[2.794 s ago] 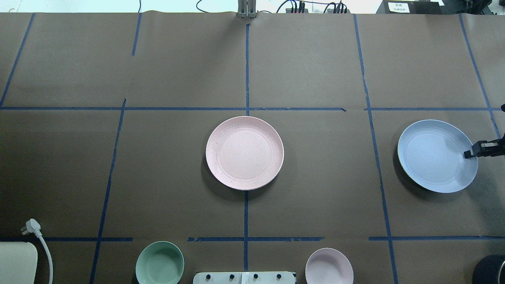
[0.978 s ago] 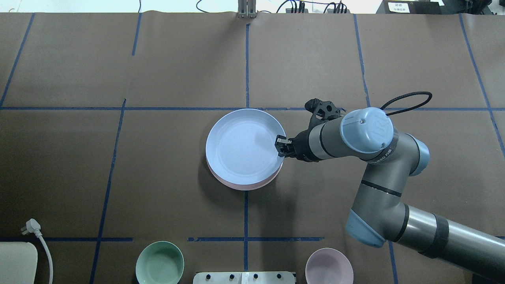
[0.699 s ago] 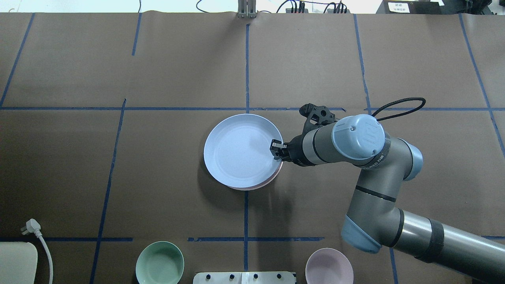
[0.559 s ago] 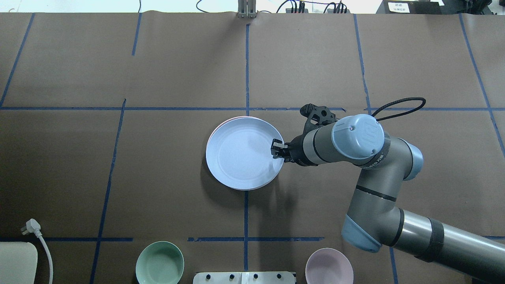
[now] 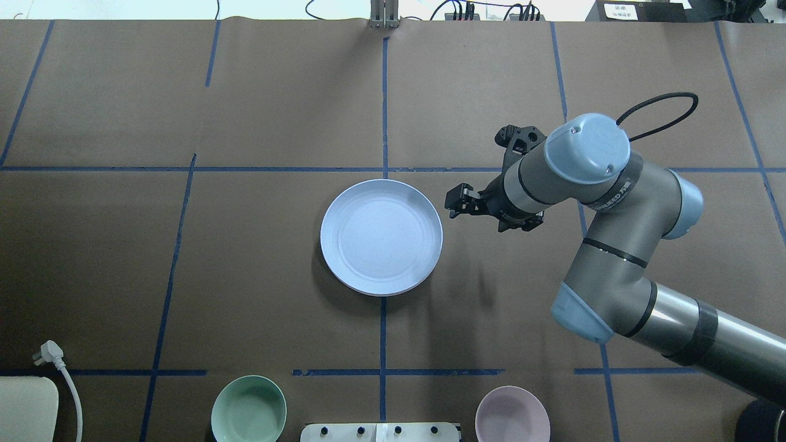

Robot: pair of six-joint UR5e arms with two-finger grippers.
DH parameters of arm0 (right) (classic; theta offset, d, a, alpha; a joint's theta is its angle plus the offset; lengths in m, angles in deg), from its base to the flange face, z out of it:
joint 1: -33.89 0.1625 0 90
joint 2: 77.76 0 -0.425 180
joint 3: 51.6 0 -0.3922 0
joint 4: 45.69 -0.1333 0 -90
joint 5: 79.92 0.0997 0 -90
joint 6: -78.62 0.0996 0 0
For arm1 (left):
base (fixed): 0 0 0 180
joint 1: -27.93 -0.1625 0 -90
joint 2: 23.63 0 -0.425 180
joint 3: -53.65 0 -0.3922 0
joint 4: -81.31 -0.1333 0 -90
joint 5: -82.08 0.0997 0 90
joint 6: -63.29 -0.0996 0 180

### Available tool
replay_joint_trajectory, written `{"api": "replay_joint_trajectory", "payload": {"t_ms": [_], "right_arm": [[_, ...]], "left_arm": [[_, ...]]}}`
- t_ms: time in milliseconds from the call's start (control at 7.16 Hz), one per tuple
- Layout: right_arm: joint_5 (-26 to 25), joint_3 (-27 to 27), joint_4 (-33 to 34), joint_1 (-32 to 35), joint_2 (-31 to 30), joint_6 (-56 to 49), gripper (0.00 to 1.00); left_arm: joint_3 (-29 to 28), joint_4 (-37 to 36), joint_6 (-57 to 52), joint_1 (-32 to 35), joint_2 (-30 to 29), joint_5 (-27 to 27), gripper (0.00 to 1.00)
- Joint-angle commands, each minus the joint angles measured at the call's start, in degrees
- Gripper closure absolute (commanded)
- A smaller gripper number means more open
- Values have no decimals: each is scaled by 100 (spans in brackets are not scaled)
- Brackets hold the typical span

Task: Stack three plates with pink and blue
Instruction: 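Open the right gripper and withdraw it away from the stack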

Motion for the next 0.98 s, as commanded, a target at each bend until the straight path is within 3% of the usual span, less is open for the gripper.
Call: {"api": "replay_joint_trajectory", "payload": {"t_ms": [0,279,559,838], "right_arm": [[829,4,727,1111,-301,-1929,0],[1551,39,827,2516,-1274,-4343,0],[1739,13,941,3783,-2372,-6561,0],[1959,-5,932,4874,-3331,-7745,0]], "left_arm": [[-70,-11,40,-18,-40,14,0],[-96,-20,-21,-18,30,22,0],[-88,-11,-21,-26,13,31,0],[-62,-2,-30,-27,12,31,0]]}}
